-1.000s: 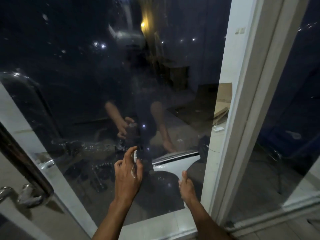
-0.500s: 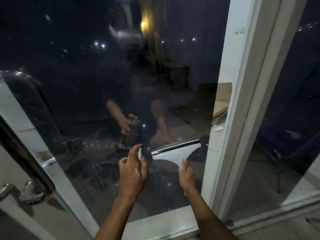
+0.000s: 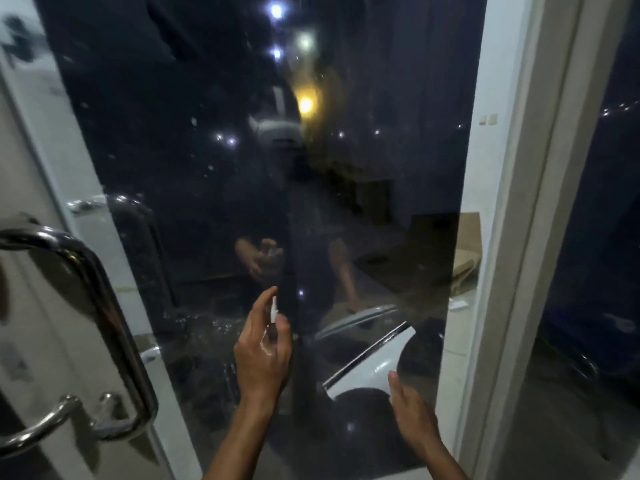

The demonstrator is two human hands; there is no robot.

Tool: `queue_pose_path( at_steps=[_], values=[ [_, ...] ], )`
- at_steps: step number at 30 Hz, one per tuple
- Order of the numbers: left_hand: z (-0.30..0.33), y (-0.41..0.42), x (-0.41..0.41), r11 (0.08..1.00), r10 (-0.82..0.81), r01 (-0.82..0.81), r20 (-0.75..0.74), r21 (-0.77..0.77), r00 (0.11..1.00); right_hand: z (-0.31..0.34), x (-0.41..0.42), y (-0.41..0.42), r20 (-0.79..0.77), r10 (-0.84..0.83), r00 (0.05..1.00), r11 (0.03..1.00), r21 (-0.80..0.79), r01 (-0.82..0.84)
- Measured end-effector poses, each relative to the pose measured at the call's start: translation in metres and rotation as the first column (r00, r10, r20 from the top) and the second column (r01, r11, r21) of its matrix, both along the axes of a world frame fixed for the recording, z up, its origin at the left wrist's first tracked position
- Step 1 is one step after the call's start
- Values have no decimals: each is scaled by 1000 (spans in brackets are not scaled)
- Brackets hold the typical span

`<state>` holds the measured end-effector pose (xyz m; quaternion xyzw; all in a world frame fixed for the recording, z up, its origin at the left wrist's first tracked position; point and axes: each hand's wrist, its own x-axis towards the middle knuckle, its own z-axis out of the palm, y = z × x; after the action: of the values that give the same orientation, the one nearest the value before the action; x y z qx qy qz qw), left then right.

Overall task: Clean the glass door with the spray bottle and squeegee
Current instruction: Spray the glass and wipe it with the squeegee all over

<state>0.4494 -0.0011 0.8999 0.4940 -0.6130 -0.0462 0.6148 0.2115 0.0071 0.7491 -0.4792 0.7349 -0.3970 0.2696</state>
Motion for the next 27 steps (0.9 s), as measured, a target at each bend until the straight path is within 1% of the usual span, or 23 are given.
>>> queue_pose_path(
  at_steps=[1, 3, 5, 6, 8, 9, 11, 14, 16, 17, 20, 23, 27],
  values=[
    [10, -1, 7, 1000, 11, -12, -30, -26, 999, 6, -2, 1, -20, 41, 999, 999, -15, -42],
    [43, -7, 29, 993, 11, -18, -61, -115, 998, 36, 4, -9, -120, 124, 985, 990, -57, -132],
    [66, -10, 41, 987, -11, 0, -70, -164, 998, 66, 4, -11, -261, 128, 957, 985, -83, -154],
    [92, -10, 57, 978, -12, -1, -64, -210, 998, 103, 16, -18, -326, 121, 938, 975, -136, -174],
    [113, -18, 66, 972, -30, 21, -34, -233, 999, 140, 20, -21, -400, 117, 909, 946, -232, -224],
    [119, -17, 67, 968, -53, 44, -28, -248, 998, 155, 19, -20, -447, 129, 885, 934, -245, -260],
    [147, -20, 81, 956, -60, 60, 10, -286, 998, 202, 32, -26, -568, 101, 816, 902, -294, -317],
    [185, -34, 98, 947, 22, -12, 28, -320, 999, 255, 42, -35, -692, 101, 715, 863, -297, -409],
    [210, -43, 114, 931, 84, -75, 9, -358, 996, 284, 47, -42, -732, 89, 675, 838, -311, -448],
    [214, -45, 117, 927, 110, -99, 9, -362, 994, 286, 44, -42, -744, 96, 662, 834, -303, -461],
    [230, -49, 133, 913, 176, -156, 19, -377, 984, 308, 52, -43, -757, 100, 645, 818, -307, -486],
    [228, -50, 142, 922, 213, -182, 55, -343, 975, 313, 59, -42, -763, 122, 635, 818, -285, -499],
    [227, -48, 150, 928, 219, -195, 41, -316, 975, 315, 74, -43, -777, 147, 612, 807, -264, -529]
  ],
)
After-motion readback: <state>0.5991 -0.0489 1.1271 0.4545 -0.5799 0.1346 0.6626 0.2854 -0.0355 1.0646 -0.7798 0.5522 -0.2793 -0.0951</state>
